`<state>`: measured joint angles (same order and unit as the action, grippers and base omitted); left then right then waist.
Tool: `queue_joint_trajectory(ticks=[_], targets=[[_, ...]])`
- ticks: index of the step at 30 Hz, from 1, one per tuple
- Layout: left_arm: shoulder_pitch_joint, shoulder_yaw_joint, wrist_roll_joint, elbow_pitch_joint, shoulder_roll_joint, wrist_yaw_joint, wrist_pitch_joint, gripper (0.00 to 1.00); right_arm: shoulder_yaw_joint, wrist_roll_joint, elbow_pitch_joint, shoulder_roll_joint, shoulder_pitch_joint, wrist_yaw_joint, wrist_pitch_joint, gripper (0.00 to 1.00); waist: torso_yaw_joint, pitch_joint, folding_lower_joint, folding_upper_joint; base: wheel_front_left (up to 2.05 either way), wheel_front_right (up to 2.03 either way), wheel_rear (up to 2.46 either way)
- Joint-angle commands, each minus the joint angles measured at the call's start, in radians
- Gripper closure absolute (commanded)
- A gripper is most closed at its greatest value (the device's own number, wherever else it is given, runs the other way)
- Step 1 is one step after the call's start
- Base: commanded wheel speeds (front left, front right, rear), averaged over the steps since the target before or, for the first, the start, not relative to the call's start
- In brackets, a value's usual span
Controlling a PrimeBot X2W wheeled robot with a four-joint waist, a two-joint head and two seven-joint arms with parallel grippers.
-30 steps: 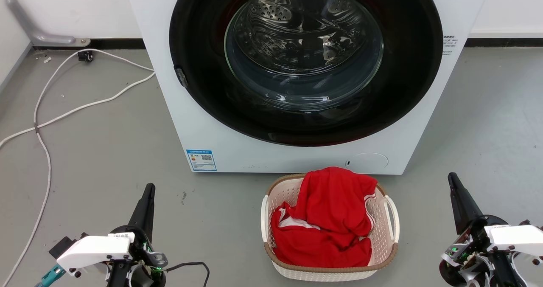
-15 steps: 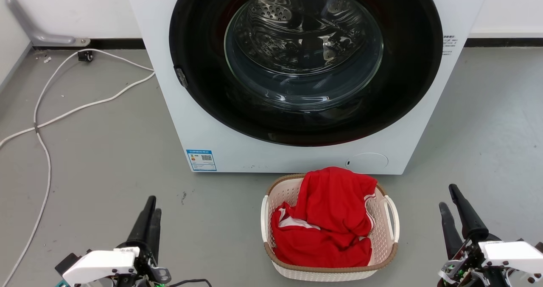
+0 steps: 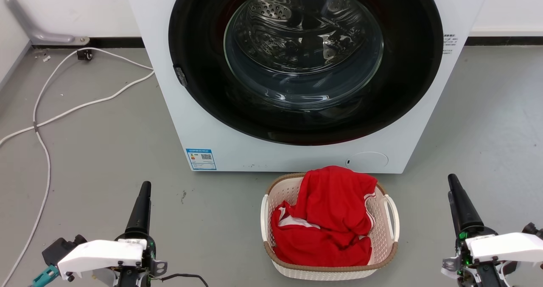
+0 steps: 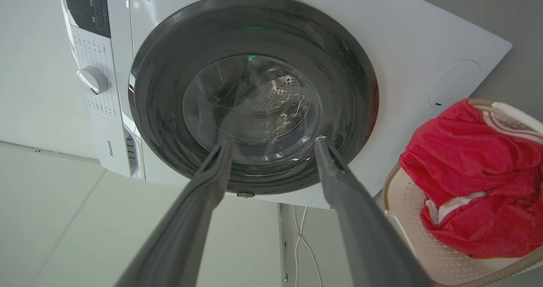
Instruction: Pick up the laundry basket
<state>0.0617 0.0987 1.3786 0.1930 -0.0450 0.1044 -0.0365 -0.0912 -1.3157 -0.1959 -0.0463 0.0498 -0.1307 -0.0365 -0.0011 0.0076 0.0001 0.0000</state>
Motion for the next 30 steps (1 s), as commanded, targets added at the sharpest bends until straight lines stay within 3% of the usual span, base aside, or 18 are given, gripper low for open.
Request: queue_joint_trajectory(ticks=[1,11,30], targets=[[0.004,-0.007,-0.043,-0.030,-0.003,-0.006,0.011,0.00,0.007,0.056,0.033,-0.003,0.002,0.000,0.010,0.00,0.000,0.001,0.0000,0.0000,0.00,0.00,0.00],[-0.008,-0.043,-0.230,-0.084,-0.003,-0.055,0.053,0.00,0.040,0.321,0.093,-0.003,-0.019,0.000,0.052,0.00,0.000,0.005,0.0000,0.0000,0.00,0.00,0.00],[-0.036,-0.078,-0.512,-0.153,-0.004,-0.092,0.121,0.00,0.072,0.657,0.151,-0.004,-0.059,0.000,0.120,0.00,-0.001,0.009,0.0000,0.0000,0.00,0.00,0.00]])
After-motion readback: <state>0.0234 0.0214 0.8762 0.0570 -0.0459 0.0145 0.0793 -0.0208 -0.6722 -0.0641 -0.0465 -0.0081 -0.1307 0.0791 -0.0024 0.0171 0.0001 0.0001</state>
